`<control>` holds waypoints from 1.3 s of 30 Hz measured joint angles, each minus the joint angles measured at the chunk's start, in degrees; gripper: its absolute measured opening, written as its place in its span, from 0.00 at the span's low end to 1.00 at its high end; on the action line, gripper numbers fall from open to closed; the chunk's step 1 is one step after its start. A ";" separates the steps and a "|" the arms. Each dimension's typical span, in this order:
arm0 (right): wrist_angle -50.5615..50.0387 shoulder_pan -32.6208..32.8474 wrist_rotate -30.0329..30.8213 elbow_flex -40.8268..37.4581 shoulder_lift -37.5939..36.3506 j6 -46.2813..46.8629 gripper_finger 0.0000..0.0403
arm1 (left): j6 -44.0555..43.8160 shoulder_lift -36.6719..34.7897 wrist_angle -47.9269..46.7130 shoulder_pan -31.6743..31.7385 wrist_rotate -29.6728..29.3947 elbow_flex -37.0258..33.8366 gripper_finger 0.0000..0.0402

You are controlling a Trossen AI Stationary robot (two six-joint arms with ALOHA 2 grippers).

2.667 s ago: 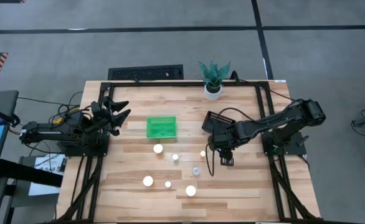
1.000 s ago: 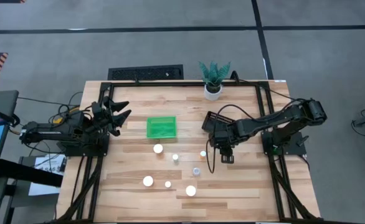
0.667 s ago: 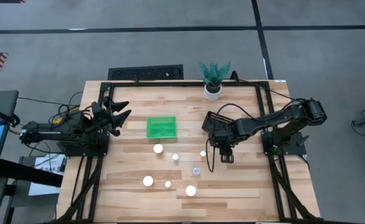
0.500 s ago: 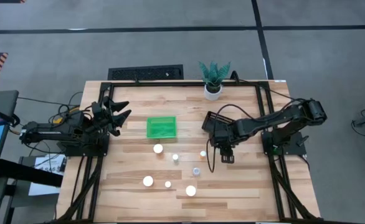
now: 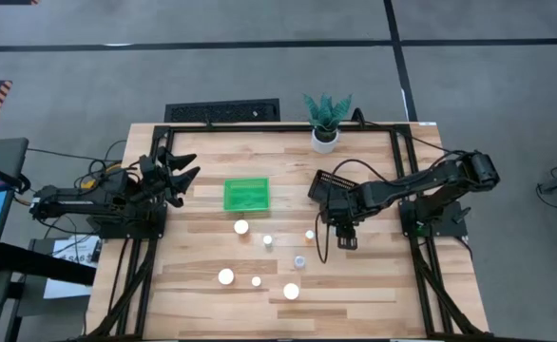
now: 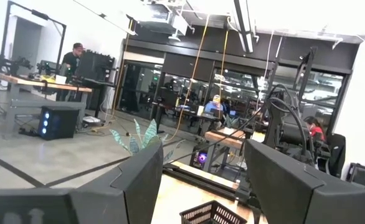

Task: Pick and place medicine bottles into bin by pill shape (circle, oval)
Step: Put the right blue tablet bottle into the black basket

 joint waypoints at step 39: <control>-10.03 -6.33 1.99 13.57 -1.41 -12.25 0.31 | -0.07 0.00 -0.33 0.02 0.07 0.00 0.55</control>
